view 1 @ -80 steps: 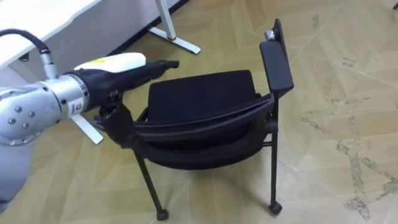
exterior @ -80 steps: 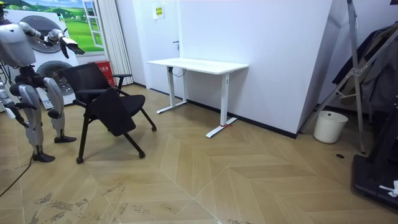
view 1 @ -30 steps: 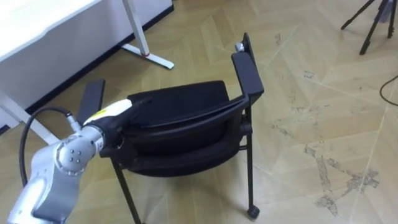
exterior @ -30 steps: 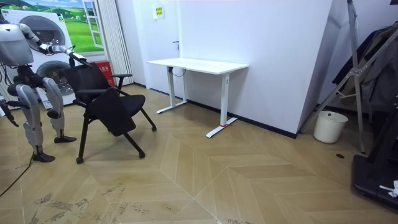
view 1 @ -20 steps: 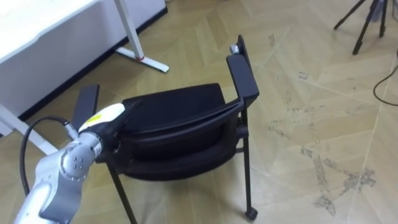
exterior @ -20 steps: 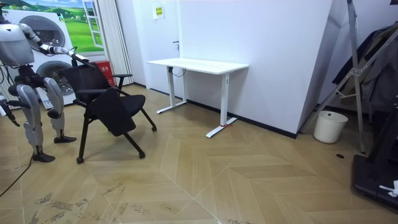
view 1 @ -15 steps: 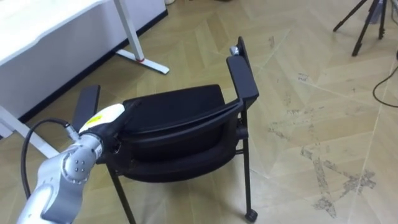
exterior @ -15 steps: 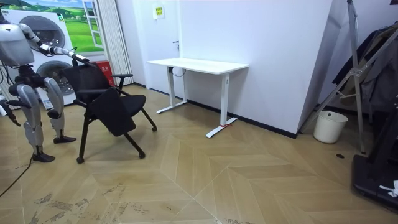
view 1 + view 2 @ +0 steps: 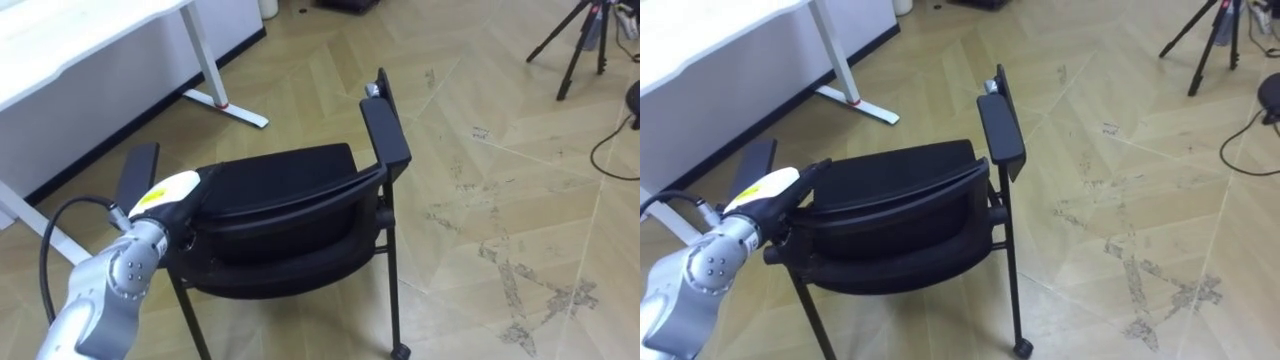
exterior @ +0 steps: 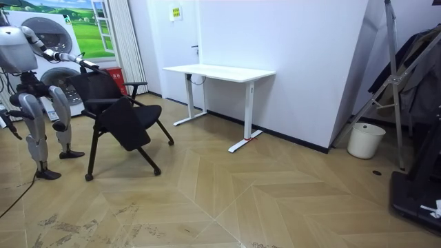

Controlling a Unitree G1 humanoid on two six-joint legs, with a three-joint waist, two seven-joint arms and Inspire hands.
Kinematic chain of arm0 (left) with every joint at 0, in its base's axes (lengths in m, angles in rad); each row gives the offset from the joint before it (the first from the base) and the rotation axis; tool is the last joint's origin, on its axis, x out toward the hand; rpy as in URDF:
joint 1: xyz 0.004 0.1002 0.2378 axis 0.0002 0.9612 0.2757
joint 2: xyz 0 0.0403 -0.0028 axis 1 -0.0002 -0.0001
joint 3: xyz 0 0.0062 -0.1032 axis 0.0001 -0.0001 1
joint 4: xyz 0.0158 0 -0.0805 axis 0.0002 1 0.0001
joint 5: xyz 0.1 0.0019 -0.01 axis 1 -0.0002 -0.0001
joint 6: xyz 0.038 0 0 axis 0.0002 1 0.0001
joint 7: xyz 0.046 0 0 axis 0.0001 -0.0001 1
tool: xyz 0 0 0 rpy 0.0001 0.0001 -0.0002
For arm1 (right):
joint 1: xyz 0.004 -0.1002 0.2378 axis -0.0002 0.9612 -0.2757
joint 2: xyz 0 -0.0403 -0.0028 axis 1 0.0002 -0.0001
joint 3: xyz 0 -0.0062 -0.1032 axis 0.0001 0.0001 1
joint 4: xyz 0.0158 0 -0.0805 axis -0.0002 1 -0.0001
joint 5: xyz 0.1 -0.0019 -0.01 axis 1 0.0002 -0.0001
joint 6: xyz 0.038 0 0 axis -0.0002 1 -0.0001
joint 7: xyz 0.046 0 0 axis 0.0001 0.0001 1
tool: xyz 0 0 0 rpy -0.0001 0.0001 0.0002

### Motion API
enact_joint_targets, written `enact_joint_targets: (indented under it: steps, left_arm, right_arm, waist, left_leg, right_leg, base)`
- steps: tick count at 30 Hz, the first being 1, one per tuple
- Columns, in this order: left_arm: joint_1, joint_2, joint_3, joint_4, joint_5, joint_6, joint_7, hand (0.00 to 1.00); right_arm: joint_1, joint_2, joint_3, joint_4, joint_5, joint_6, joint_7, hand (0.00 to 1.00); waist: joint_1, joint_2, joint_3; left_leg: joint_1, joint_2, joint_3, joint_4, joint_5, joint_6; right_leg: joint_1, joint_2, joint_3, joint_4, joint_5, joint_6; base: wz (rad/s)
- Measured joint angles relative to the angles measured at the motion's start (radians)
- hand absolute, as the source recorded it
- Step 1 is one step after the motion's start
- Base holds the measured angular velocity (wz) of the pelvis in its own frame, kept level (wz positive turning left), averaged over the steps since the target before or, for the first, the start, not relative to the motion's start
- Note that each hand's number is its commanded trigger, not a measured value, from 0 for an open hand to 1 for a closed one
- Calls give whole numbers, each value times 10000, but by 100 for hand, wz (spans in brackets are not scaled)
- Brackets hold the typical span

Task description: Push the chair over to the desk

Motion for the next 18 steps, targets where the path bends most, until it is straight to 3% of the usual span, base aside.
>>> enact_joint_targets:
  steps: [12, 18]
  left_arm:
    - [-24, 18, 12, 50, 23, -2, 104, 100]
    - [18, 51, 13, -12, 209, -209, 104, 100]
  right_arm:
    - [0, 87, 2, 17, -97, 0, 102, 0]
    - [-9, 107, 2, 52, -174, 0, 132, 0]
  waist:
    - [-11, -12, 8]
    - [2, -23, 16]
  left_leg:
    - [-5, 5, 13, -24, 0, 0]
    - [-36, 3, 13, -44, -1, 0]
  right_leg:
    - [-1, 0, 12, -35, 0, 1]
    - [-18, 0, 6, -67, -13, 15]
  base:
    - [0]
    - [0]
